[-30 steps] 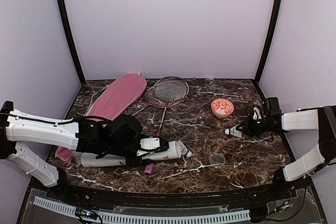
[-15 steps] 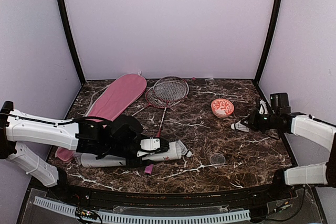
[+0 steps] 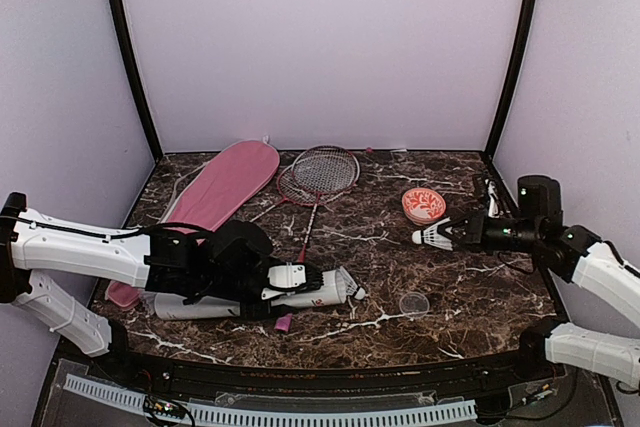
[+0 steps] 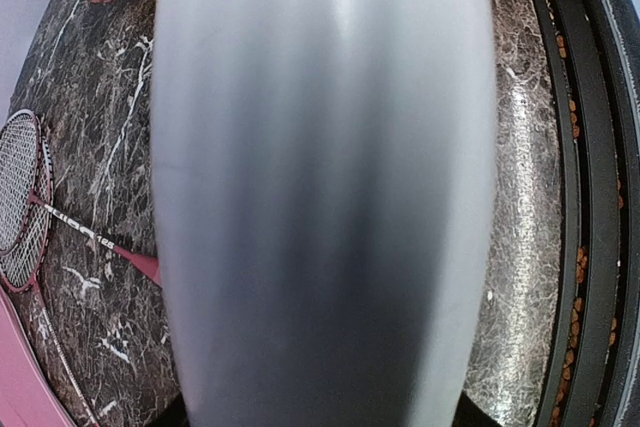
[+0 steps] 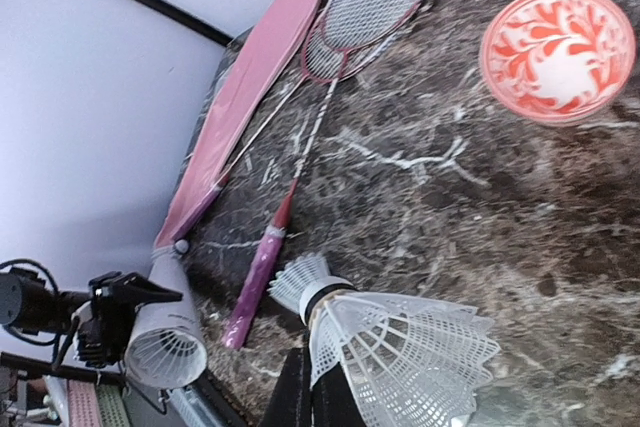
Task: Pack up the badminton gear
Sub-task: Pick up the shuttlecock from the center of the board, then place the shuttlecock in the shuttle tube.
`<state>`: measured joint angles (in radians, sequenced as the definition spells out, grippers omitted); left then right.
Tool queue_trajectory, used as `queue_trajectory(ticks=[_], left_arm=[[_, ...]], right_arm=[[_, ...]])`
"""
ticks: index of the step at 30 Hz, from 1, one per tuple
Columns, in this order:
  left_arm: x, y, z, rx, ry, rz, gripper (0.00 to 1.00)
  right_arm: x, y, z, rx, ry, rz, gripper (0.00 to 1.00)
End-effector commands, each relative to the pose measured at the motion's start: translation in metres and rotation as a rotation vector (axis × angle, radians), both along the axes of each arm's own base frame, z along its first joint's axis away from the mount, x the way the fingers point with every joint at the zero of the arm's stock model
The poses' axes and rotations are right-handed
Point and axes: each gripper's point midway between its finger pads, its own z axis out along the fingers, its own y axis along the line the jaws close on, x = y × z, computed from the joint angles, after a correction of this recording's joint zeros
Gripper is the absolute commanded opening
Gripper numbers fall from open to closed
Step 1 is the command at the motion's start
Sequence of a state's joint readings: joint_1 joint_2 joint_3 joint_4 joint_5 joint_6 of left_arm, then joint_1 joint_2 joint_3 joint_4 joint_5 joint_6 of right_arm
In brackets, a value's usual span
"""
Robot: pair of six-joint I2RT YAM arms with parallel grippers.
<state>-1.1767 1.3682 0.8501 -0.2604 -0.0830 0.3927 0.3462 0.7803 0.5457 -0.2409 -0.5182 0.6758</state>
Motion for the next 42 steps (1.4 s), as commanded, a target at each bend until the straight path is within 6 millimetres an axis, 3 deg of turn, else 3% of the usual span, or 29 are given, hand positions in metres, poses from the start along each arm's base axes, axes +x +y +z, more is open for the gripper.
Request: queue_trajectory(ticks=[1,7,12,17,21,31,39,42], left_arm=[[0.0,-0.007,0.006,-0.027,-0.011,-0.008,0.56],[-0.001,-0.008,0.006,-0.029,-0.009,-0.011,0.55],[0.0,-0.008,0.007,-0.03,-0.013,-0.009,0.55],[-0.001,-0.008,0.008,-0.034,-0.011,-0.011,0.55],[-0.001,-0.008,0.008,-0.032,-0.01,-0.01,0.55],[-0.002,-0.008,0.009,-0.035,-0.011,-0.012,0.55],[-0.005,-0.01,0.011,-0.05,0.0,-0.022,0.61],[-0.005,-0.01,0.011,-0.05,0.002,-0.024,0.61]], right_arm=[[-0.007,0.034,0.018,0.068,-0.029,0.073,0.0],[-0.031,0.091,0.048,0.149,-0.086,0.239,0.0],[-0.052,0.13,0.051,0.166,-0.085,0.339,0.0],[-0.061,0.154,0.054,0.193,-0.099,0.375,0.0],[-0.063,0.158,0.04,0.147,-0.073,0.357,0.0],[-0.071,0.134,0.029,0.118,-0.029,0.297,0.0],[-0.093,0.142,0.006,0.086,0.051,0.364,0.0],[-0.096,0.146,0.007,0.103,0.05,0.377,0.0]])
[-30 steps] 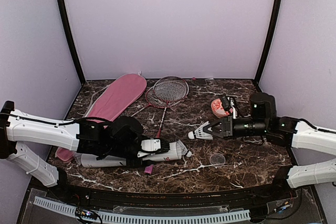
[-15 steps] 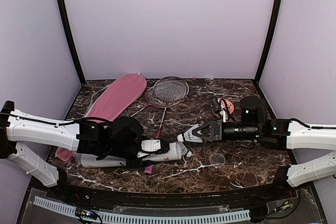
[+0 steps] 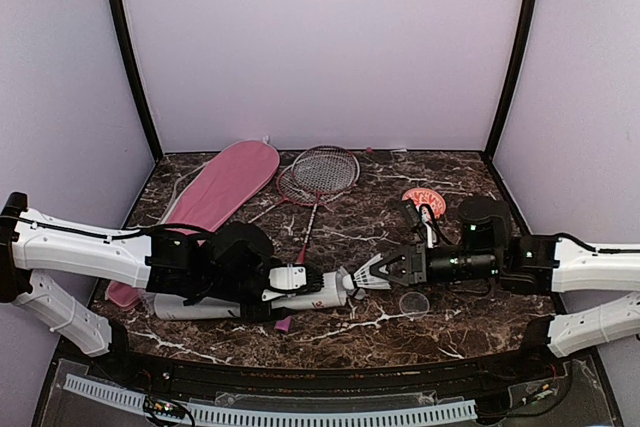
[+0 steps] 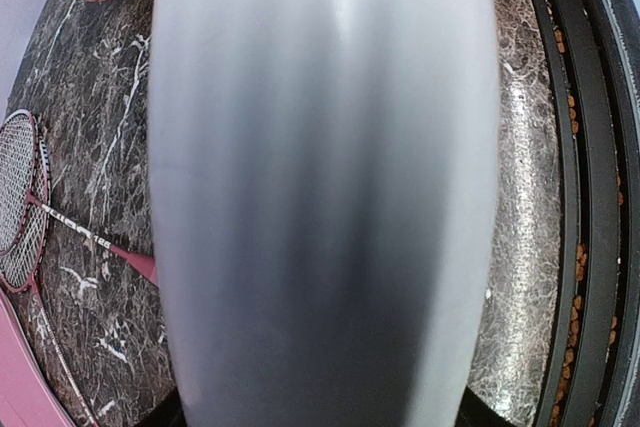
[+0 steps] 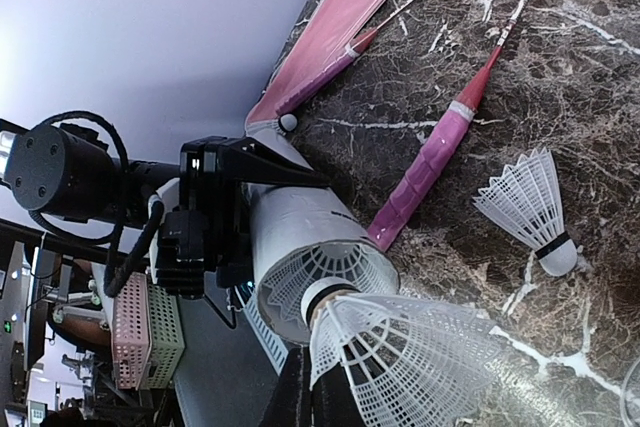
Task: Pack up the badminton gear
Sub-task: Place the shuttlecock in the shuttle tube.
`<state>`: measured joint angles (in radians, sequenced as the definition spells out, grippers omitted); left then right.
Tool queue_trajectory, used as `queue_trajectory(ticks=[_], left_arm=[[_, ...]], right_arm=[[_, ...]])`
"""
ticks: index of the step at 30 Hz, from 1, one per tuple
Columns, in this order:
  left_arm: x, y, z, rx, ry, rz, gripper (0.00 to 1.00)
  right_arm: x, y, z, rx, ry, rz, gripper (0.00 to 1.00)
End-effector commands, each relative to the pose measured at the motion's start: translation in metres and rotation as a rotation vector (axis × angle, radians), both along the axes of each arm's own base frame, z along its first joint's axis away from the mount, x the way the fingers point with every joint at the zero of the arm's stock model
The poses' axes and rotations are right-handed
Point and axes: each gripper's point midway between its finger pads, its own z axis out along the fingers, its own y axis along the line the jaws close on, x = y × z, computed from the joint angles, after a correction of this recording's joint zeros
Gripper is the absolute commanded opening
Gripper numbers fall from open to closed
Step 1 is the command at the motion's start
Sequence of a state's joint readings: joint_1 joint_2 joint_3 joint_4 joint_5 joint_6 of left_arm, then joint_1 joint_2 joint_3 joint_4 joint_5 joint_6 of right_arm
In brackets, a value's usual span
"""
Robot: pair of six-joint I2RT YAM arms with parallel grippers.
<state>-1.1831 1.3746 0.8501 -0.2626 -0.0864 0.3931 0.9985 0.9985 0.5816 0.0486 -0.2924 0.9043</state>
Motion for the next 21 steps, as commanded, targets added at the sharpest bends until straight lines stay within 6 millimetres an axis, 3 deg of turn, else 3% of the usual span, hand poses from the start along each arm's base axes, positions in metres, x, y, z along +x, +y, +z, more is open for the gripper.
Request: queue_trajectory(ticks=[1,15,21], left_arm=[[-0.004,-0.01,0.013,-0.06,0.003,-0.021,0.62],[-0.006,-0.012,0.013,-0.065,0.015,-0.027,0.63],[-0.006,-0.013,0.014,-0.07,0.015,-0.03,0.62]], right_arm=[[-0.006,0.007,0.002,0.036,0.008,0.022,0.0],[-0.02,0.05,-0.01,0.101,0.038,0.101,0.0],[-0.026,0.058,-0.016,0.111,0.063,0.119,0.0]])
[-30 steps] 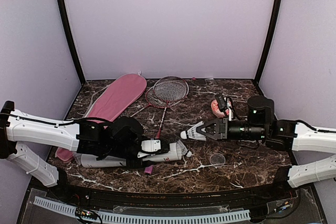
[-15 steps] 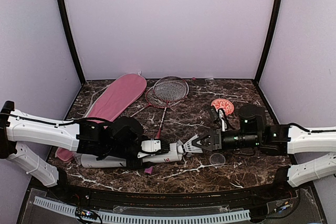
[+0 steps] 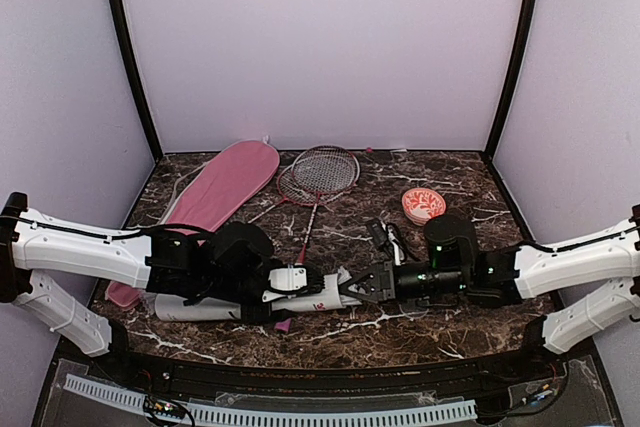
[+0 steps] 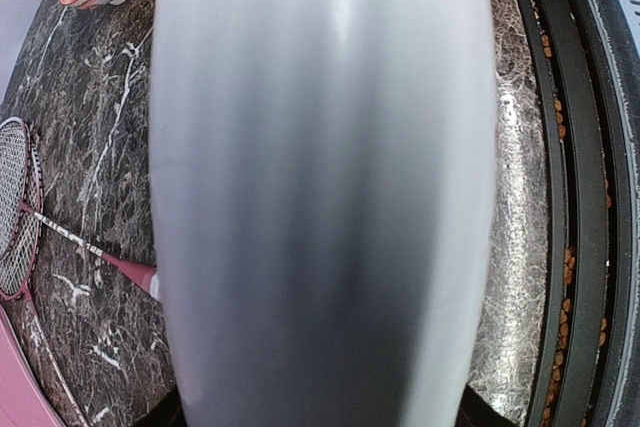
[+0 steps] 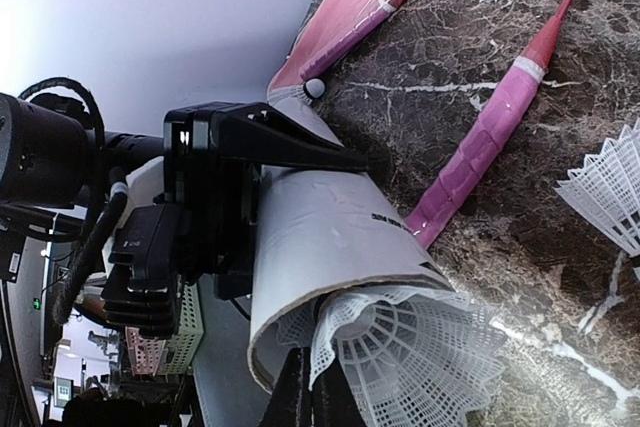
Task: Pack up the badminton gear
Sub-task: Place the shuttlecock in the shuttle tube.
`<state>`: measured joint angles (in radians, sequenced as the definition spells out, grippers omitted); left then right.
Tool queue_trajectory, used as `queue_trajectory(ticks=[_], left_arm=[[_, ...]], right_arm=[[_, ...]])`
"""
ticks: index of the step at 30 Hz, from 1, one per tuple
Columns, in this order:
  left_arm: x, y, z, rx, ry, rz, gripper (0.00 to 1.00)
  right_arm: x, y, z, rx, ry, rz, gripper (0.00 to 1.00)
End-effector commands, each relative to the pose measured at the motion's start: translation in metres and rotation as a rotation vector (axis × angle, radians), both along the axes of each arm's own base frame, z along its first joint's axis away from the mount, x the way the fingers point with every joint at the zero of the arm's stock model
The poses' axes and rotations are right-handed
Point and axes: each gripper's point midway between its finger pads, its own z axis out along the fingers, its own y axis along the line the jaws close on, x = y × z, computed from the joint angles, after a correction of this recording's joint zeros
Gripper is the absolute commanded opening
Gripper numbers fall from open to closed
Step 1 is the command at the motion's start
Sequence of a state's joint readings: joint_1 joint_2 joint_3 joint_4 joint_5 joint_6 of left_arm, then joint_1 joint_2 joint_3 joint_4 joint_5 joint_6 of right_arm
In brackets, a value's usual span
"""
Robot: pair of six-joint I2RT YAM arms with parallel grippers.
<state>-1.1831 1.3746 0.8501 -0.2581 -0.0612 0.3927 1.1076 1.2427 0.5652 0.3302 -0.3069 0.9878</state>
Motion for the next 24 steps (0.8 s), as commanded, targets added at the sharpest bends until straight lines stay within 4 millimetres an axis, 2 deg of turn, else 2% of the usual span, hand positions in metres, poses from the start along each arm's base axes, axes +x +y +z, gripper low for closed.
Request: queue_trajectory(ticks=[1,11,24], left_arm=[[-0.003,-0.01,0.014,-0.06,0.0,-0.013,0.62],[-0.003,-0.01,0.016,-0.066,-0.003,-0.014,0.62],[-0.004,-0.01,0.015,-0.065,-0.003,-0.017,0.62]], right_arm=[[-0.006,0.009,0.013,0.08,-0.004,0.024,0.0],[-0.009,0.013,-0.001,0.115,0.033,0.035,0.0],[-0.01,0.025,-0.007,0.142,0.039,0.069,0.0]])
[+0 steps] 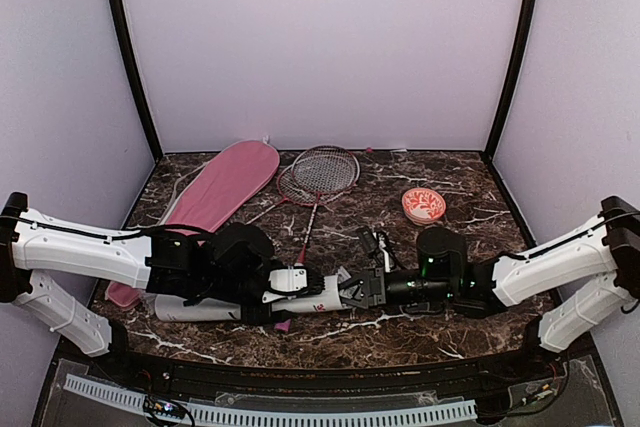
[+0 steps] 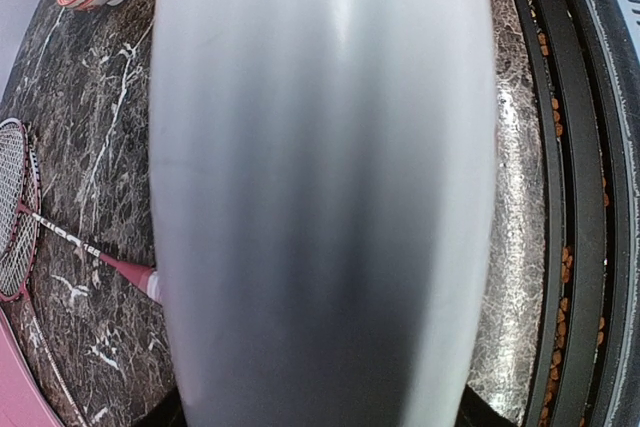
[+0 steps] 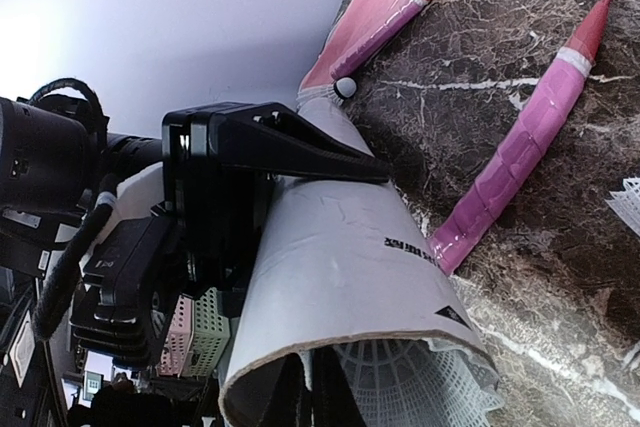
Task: Pack up the badminton gear
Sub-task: Place the shuttlecock in the shuttle tube.
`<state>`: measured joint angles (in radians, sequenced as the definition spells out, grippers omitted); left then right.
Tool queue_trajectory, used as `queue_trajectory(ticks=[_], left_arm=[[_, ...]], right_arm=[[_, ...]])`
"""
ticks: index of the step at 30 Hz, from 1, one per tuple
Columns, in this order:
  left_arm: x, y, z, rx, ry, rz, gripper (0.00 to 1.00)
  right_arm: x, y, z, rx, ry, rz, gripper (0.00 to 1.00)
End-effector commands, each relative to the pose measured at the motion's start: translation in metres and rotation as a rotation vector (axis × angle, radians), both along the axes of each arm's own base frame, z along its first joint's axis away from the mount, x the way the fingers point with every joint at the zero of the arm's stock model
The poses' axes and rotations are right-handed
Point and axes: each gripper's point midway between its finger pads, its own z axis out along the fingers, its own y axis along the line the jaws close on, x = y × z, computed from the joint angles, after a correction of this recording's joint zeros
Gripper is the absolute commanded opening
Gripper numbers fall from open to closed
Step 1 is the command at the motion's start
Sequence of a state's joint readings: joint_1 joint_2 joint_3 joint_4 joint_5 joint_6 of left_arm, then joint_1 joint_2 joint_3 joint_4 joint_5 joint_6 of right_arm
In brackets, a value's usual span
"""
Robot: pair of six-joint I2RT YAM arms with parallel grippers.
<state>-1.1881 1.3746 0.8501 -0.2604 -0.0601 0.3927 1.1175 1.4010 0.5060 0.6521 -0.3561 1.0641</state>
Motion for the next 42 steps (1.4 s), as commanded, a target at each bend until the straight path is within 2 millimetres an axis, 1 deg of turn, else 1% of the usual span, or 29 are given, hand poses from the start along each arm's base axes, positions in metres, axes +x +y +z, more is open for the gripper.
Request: queue_trajectory(ticks=[1,9,15,26,41,42], left_arm=[[-0.002,-0.01,0.016,-0.066,-0.004,-0.012,0.62],[-0.004,-0.01,0.014,-0.064,0.0,-0.019,0.61],[-0.004,-0.011,0.015,-0.066,0.001,-0.02,0.62],[-0.005,-0.01,0.011,-0.056,0.002,-0.021,0.61],[-0.005,-0.01,0.012,-0.055,-0.001,-0.021,0.62],[-0.004,-0.01,0.013,-0.057,-0.002,-0.02,0.62]], right_arm=[[-0.006,0.005,0.005,0.037,-0.004,0.033,0.0],[-0.002,0.008,0.003,0.034,-0.014,0.04,0.0],[0.006,0.006,0.007,0.056,-0.022,0.046,0.0],[0.006,0.02,0.009,0.093,-0.007,0.105,0.0],[0.009,0.019,0.005,0.083,-0.006,0.082,0.0],[0.009,0.018,0.005,0.082,-0.006,0.08,0.01]])
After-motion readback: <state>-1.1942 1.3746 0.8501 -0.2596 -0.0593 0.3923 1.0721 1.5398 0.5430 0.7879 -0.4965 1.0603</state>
